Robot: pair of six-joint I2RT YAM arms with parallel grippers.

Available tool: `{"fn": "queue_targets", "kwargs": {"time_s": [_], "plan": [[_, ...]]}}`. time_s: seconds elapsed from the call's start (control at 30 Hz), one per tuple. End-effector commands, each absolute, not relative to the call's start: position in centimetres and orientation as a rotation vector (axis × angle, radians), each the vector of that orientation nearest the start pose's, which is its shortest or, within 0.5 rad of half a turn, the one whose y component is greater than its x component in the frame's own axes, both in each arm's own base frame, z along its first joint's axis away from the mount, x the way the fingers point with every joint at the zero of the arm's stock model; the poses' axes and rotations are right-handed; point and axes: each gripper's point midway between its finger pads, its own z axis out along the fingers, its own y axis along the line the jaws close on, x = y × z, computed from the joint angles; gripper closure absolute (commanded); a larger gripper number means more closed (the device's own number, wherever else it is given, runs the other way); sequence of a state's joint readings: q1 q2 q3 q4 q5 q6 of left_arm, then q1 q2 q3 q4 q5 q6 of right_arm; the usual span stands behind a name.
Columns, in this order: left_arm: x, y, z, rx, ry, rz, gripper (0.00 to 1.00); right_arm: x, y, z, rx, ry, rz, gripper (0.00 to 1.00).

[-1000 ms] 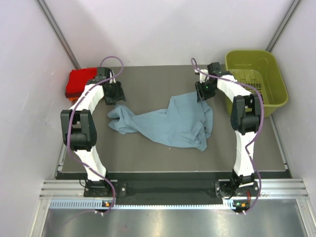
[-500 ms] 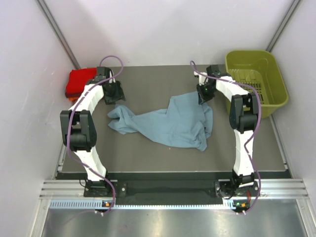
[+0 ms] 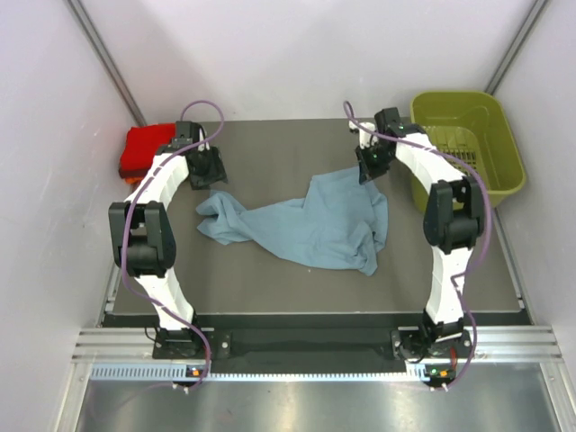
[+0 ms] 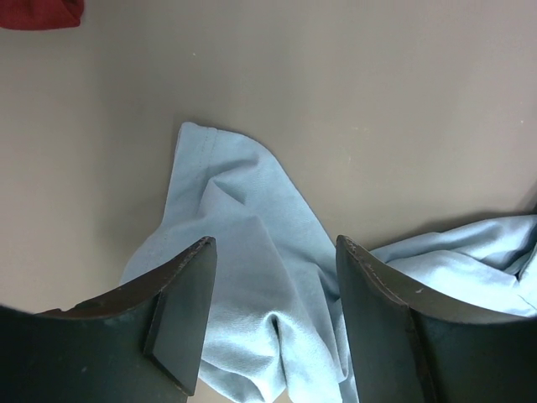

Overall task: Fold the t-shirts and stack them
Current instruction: Flatten the tshirt out

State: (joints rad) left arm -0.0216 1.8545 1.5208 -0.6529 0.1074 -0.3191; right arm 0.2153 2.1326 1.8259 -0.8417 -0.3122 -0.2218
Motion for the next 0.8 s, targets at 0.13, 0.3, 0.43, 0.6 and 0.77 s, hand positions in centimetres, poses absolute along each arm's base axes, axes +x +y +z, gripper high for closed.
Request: {"fn": "queue_targets", "kwargs": {"time_s": [0.13, 0.3, 0.43, 0.6, 0.77], "plan": [[46.6, -4.6, 13.9, -0.341, 2.469, -0.313, 0.37, 33.1, 20.9, 17.1, -0.890, 2.517, 0.767, 1.00], [47.0, -4.6, 14.0, -0.345, 2.473, -0.315, 0.37, 22.5, 23.5, 17.0, -1.088, 2.545, 0.930, 1.00], [47.0, -4.4, 13.7, -0.346, 2.486, -0.303, 0.37, 20.0, 22.6, 17.0, -1.075, 2.577, 0.934, 1.00], [47.2, -4.5, 13.3, -0.353, 2.493, -0.312, 0.37, 21.3, 22.1, 17.3, -1.113, 2.522, 0.910, 0.67], [47.1, -4.6, 13.5, -0.351, 2.486, -0.322, 0.37, 30.3, 21.8, 18.9, -0.912, 2.448, 0.790, 0.47]]}}
